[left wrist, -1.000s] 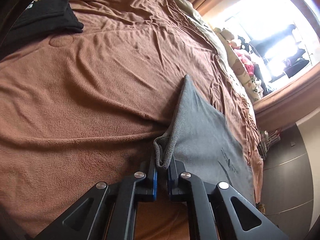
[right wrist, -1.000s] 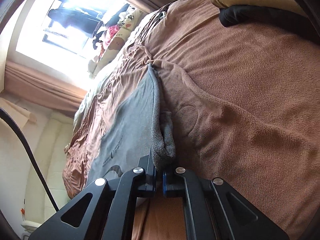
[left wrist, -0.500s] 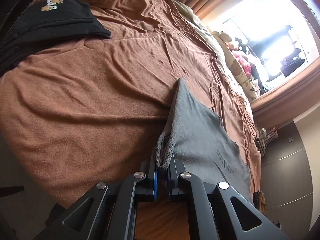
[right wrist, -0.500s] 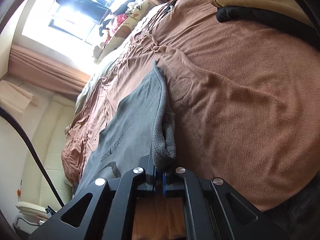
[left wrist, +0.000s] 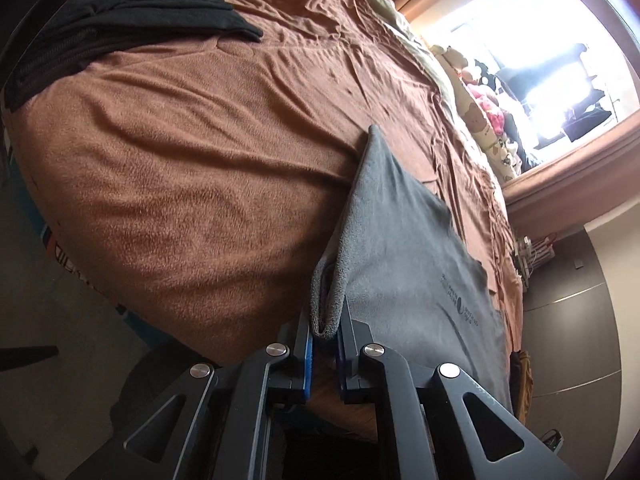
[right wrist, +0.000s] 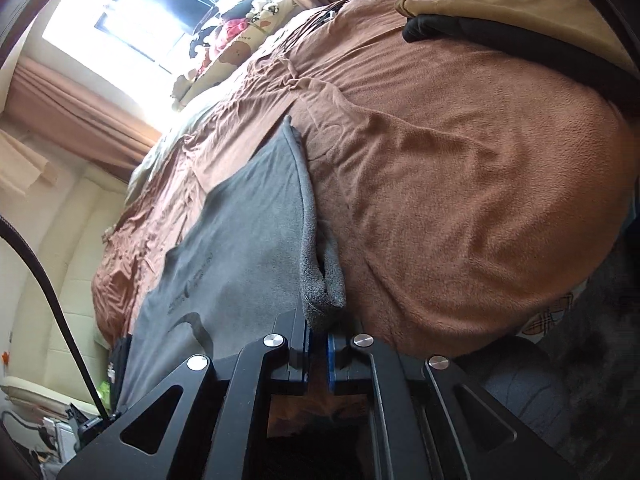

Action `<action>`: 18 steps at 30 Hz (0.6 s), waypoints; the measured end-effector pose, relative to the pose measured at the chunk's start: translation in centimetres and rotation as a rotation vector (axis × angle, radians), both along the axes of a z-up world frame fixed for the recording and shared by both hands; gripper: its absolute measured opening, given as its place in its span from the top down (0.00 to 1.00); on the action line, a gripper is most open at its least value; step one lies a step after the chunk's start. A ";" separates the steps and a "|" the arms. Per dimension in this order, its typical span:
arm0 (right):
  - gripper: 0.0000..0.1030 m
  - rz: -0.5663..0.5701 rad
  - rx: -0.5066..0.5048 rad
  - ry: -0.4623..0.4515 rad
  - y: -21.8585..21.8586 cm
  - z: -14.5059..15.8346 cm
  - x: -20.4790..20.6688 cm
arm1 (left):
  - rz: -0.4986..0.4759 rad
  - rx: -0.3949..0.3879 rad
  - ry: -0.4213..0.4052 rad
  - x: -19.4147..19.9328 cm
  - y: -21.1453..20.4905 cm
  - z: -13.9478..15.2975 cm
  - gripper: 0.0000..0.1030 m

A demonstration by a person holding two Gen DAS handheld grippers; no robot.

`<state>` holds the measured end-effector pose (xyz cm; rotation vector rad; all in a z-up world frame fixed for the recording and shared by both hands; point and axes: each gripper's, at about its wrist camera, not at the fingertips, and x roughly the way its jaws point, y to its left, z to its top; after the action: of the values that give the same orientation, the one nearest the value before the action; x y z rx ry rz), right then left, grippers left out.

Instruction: Fold small clothes

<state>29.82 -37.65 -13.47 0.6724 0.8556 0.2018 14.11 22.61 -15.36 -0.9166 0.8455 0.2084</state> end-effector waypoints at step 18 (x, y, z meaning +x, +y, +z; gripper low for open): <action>0.50 0.226 -0.128 -0.209 5.7 4.8 -6.0 | -0.035 -0.010 -0.108 -4.2 -0.9 -0.7 0.43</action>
<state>23.80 -31.90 -8.66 0.4261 0.7357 0.4104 9.86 21.75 -16.09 -0.9135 0.7624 0.1234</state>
